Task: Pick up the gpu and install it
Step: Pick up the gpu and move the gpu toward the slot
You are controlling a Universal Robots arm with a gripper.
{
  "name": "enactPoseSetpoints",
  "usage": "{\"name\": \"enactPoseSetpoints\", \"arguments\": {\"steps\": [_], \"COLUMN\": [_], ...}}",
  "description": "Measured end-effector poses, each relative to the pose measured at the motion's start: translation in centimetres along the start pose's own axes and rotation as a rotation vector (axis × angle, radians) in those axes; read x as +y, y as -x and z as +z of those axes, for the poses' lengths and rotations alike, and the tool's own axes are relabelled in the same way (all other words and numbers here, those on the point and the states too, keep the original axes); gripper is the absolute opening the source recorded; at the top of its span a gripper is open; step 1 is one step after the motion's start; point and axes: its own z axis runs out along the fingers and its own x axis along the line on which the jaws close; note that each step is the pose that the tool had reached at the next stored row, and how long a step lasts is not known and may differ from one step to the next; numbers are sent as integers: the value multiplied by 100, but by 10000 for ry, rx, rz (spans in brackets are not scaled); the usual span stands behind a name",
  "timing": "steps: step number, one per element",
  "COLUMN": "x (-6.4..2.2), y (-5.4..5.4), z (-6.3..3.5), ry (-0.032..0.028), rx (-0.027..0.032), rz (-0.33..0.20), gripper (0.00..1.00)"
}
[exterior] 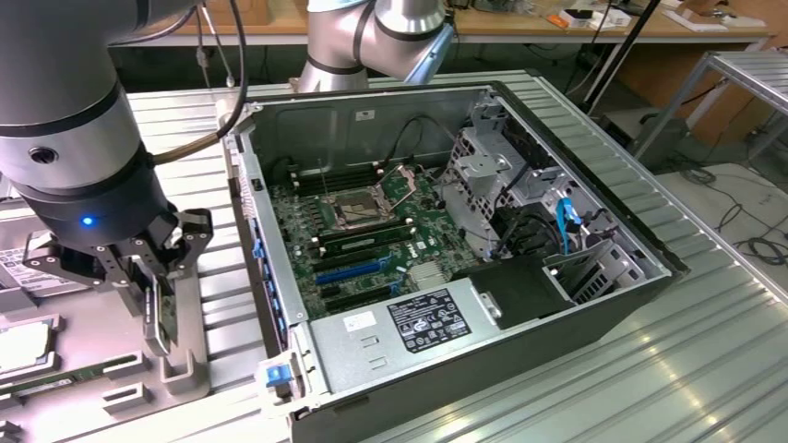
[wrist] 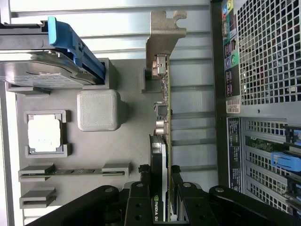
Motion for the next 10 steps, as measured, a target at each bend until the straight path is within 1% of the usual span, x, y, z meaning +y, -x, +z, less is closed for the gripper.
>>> {"name": "enactPoseSetpoints", "arguments": {"steps": [10], "x": [2], "y": [1], "z": [-42], "ry": [1], "rx": [-1], "rz": [0], "gripper": [27]}}
